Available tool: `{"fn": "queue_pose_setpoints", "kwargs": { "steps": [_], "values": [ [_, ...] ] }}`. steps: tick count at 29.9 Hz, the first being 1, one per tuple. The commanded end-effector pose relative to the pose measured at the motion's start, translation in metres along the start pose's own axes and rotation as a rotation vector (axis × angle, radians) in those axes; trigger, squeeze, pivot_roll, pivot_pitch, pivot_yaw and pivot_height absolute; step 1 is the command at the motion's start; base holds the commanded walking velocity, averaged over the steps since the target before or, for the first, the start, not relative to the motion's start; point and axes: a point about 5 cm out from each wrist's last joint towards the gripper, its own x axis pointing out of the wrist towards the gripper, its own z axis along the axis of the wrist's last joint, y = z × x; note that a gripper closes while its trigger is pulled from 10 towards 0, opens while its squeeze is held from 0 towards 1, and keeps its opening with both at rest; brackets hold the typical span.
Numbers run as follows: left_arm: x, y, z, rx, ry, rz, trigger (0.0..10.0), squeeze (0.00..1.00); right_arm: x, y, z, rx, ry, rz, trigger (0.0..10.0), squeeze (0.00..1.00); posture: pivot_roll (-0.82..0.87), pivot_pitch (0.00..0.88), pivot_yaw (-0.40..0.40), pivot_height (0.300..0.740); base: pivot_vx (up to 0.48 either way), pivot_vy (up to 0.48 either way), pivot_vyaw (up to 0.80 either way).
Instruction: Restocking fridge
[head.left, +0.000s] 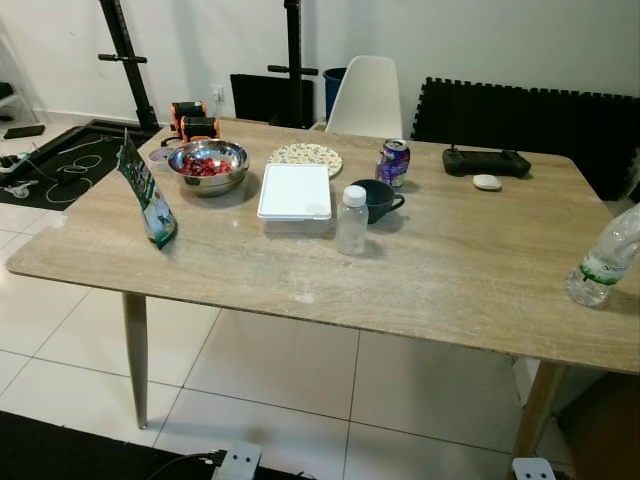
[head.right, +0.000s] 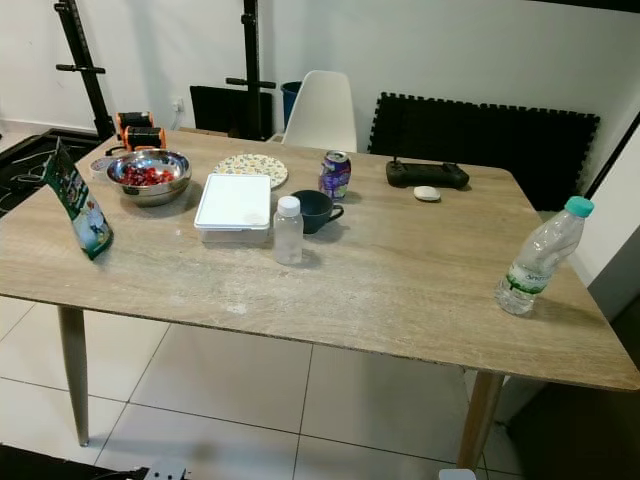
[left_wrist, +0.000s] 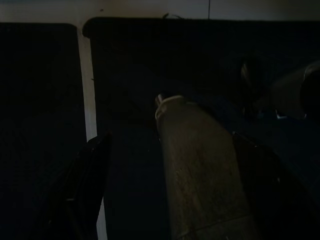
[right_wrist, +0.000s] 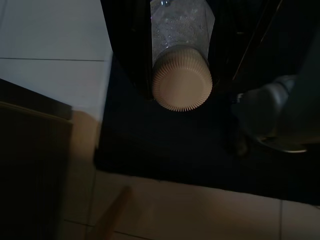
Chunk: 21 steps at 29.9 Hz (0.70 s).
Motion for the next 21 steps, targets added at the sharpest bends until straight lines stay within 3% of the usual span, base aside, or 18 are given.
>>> {"fn": "queue_pose_setpoints", "kwargs": {
  "steps": [1,3,7,12,15,21],
  "values": [
    [0.0,-0.001,0.0,0.024,0.01,-0.008,10.0,0.0,-0.001,0.003,-0.006,0.013,0.02,-0.004,10.0,0.0,-0.02,0.0,-0.025,0.74,0.0,0.0,0.0],
    [0.0,0.001,0.0,0.063,0.017,-0.014,10.0,0.0,-0.001,0.006,-0.012,0.022,0.037,-0.005,10.0,0.0,-0.05,0.0,-0.007,0.74,0.0,0.0,0.0],
    [0.0,0.002,0.003,0.056,0.009,-0.01,10.0,0.0,-0.003,0.003,-0.02,0.032,0.054,-0.01,10.0,0.0,-0.07,0.0,-0.006,0.74,0.0,0.0,0.0],
    [0.003,-0.013,0.005,0.054,0.013,-0.028,10.0,0.0,-0.005,-0.016,-0.022,0.0,0.063,-0.038,10.0,0.0,-0.04,0.0,-0.068,0.74,0.0,0.0,0.0],
    [0.004,-0.014,0.014,-0.069,-0.044,-0.017,10.0,0.0,-0.004,-0.028,-0.012,-0.045,0.037,-0.053,10.0,0.0,-0.03,0.0,-0.054,0.74,0.0,0.0,0.0],
    [0.001,-0.015,-0.01,-0.031,0.026,-0.021,10.0,0.0,-0.002,-0.026,0.001,-0.022,-0.001,-0.055,10.0,0.0,-0.05,0.0,-0.06,0.74,0.0,0.0,0.0]
  ]
}}
